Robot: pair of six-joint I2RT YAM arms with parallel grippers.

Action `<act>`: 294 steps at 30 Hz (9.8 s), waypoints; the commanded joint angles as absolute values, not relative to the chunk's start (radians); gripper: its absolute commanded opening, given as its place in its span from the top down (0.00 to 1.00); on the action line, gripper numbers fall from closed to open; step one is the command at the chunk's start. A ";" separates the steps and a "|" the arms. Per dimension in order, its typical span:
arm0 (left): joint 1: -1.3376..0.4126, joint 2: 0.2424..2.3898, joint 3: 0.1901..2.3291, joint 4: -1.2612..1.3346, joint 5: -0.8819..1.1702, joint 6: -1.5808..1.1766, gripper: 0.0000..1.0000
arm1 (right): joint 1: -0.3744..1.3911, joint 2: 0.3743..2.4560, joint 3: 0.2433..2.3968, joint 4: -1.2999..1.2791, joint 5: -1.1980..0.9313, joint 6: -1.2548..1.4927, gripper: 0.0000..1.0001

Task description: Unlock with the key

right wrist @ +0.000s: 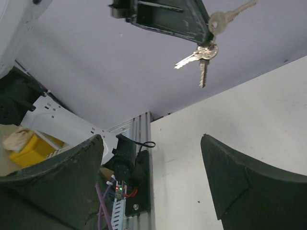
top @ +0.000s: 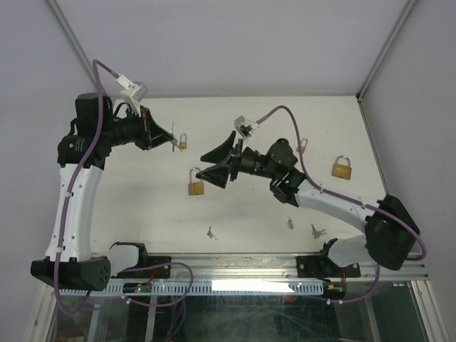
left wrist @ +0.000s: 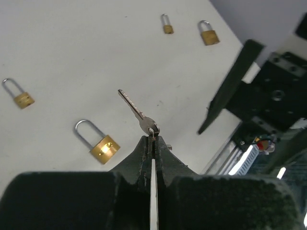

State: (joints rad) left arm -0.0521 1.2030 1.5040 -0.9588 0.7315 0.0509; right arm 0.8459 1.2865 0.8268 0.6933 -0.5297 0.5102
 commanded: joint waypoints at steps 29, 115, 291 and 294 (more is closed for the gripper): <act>-0.117 1.000 1.339 -0.746 1.009 -0.023 1.00 | 0.874 1.521 1.109 0.824 -0.772 0.578 1.00; -0.761 0.843 0.809 -0.168 0.358 0.909 0.43 | 0.638 1.309 1.154 -0.396 -0.829 1.126 1.00; -0.469 1.817 1.159 -0.966 0.389 2.431 0.29 | 0.455 0.974 0.676 -0.011 -1.092 0.222 1.00; -0.469 1.786 1.126 -0.940 0.382 2.352 0.30 | 0.455 0.977 0.682 -0.011 -1.093 0.224 1.00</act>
State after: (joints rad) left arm -0.4694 1.8133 1.1847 -1.0267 0.2794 2.0541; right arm 0.4606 0.9958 0.6598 -0.0479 -1.0786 0.2127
